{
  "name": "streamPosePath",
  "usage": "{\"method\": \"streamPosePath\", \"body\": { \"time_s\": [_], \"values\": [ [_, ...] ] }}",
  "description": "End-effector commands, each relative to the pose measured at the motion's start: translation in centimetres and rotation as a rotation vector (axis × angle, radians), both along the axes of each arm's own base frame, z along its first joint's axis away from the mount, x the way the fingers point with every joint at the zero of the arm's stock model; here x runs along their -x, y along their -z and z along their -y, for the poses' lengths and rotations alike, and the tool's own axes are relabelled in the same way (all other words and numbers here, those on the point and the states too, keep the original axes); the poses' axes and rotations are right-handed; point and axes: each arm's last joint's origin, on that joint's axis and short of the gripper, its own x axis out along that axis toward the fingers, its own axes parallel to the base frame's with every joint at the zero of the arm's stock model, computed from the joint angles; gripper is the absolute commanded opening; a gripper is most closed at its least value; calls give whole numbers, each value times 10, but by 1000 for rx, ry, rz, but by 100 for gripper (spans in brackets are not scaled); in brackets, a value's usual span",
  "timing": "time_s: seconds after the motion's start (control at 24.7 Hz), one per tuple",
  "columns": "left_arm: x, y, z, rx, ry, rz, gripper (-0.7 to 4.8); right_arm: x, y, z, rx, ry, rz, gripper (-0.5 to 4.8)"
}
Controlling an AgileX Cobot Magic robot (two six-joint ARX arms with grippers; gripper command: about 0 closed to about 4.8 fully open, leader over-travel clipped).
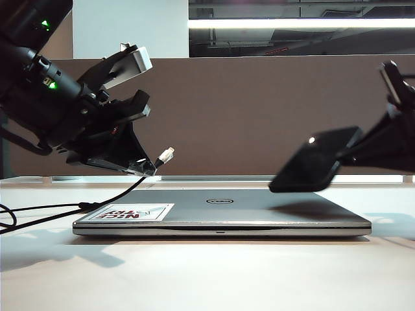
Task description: Pick up the charging cable and the phone, plug the charging cable into the charging port on the phone, and finally place them back on the table.
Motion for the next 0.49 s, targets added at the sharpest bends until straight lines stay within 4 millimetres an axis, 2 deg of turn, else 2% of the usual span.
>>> {"method": "streamPosePath", "body": {
  "time_s": [0.04, 0.16, 0.36, 0.49],
  "values": [
    [-1, -3, 1, 14, 3, 13, -8, -9, -21, -14, 132, -93, 40, -6],
    [-1, -3, 1, 14, 3, 13, -8, -15, -37, -18, 282, -117, -36, -6],
    [-1, -4, 1, 18, 3, 18, -8, -20, -65, -17, 382, -129, -102, -6],
    [-1, -4, 1, 18, 3, 19, -8, -23, -88, -15, 436, -93, -148, -6]
  ]
}}
